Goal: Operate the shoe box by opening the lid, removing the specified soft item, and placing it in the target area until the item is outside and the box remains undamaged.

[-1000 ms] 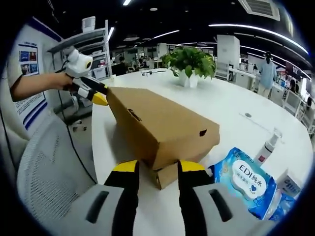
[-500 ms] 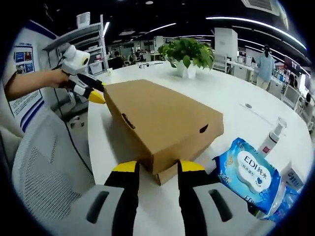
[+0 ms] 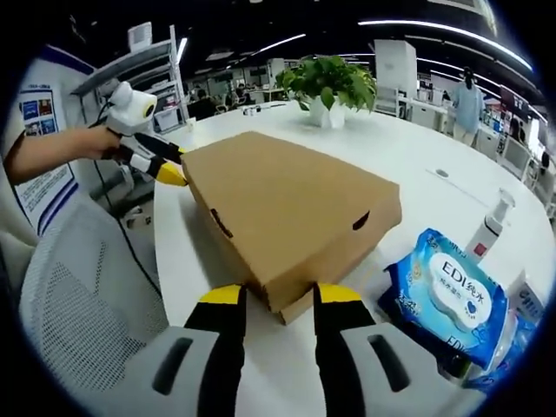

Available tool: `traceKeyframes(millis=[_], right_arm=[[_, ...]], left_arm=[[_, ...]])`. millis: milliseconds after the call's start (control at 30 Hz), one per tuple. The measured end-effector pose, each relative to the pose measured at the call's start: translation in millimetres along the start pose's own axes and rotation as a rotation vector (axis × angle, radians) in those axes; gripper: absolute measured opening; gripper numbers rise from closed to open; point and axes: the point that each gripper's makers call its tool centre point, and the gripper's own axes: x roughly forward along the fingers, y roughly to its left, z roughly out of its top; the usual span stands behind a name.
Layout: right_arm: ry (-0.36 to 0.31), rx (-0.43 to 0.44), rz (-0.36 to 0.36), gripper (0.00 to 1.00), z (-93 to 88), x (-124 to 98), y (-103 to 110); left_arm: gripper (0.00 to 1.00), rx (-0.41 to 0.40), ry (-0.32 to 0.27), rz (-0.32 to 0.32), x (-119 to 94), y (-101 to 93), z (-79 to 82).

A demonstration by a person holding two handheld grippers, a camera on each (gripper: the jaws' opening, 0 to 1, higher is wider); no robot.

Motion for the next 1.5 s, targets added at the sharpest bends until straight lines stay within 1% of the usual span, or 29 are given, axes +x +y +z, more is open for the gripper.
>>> traceKeyframes(millis=[233,300,367,500,1133,1500], right_arm=[[0.016,-0.003,-0.030,0.27,-5.0,5,-1],[0.019,0.010,-0.030,0.26,-6.5,6,-2],[0.021,-0.004,-0.030,0.26,-6.8,6,-2],[0.022,-0.002,-0.028,0.26,-6.4,6,-4],[0.026,0.010,-0.041,0.26,3.2,14,-30],[0.023,0.022,-0.068,0.26,11.3,21,-52]], left_arm=[[0.46,-0.006,0.015,0.016,5,0.4,-3.9],[0.46,-0.013,0.011,0.015,5,0.5,-4.6],[0.46,-0.026,0.018,0.015,7,0.6,-6.7],[0.46,-0.018,0.025,0.016,8,0.6,-6.5],[0.45,-0.005,0.030,0.007,29,8.2,15.5],[0.45,0.007,0.030,-0.005,48,12.9,34.9]])
